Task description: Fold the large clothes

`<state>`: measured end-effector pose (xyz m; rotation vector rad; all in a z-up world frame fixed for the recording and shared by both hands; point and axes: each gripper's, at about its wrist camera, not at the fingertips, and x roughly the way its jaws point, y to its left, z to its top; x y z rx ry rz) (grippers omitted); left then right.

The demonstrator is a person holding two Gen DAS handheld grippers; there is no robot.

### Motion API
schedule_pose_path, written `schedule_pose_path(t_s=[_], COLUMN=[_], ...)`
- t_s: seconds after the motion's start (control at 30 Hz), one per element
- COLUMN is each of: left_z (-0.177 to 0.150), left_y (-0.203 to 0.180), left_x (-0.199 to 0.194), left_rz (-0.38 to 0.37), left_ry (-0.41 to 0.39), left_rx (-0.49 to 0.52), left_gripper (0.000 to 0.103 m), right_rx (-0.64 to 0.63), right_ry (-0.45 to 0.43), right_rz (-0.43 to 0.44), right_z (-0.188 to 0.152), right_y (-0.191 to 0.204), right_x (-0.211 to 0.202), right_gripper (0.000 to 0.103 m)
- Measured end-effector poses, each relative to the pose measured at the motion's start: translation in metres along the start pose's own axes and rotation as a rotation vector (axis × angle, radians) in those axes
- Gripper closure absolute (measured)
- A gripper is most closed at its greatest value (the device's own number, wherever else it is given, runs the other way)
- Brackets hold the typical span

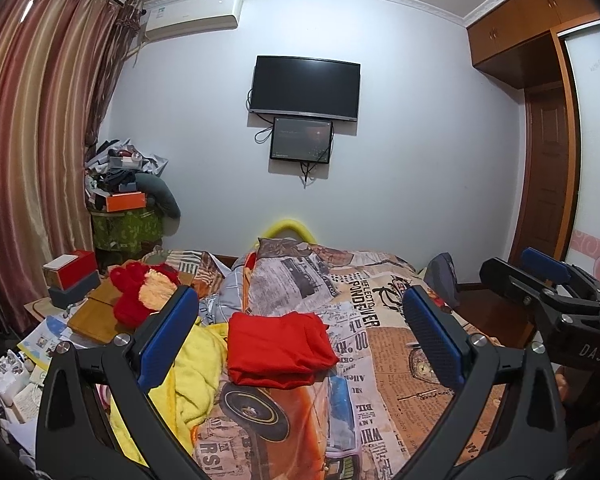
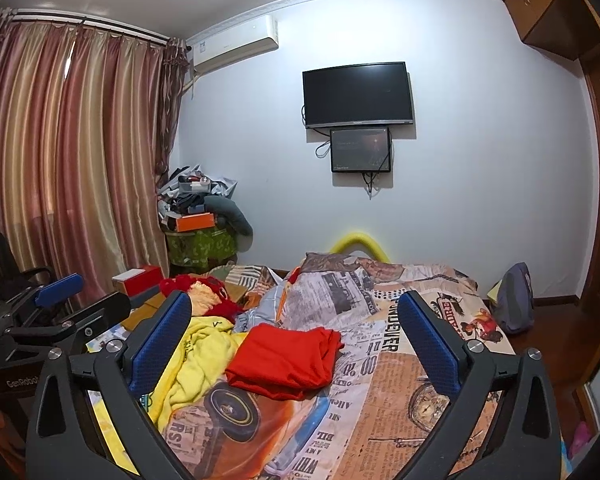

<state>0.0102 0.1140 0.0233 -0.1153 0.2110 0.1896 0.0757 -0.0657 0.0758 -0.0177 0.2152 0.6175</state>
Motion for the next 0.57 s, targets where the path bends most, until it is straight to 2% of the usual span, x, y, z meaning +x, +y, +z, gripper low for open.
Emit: schedule_pose_path(t_s=[0.57], left_z=[-0.0017], left_y=[0.0055], left_x=[0.0012], left_rz=[0.011], left_ry=[0.015], left_rx=[-0.028], left_gripper=[0.0], right_rx=[0.013], right_ry=[0.015], right_rz=[-0.01], right_z=[-0.0007], right_y=[-0.0012], right_x=[0.0017], right_gripper=[0.0])
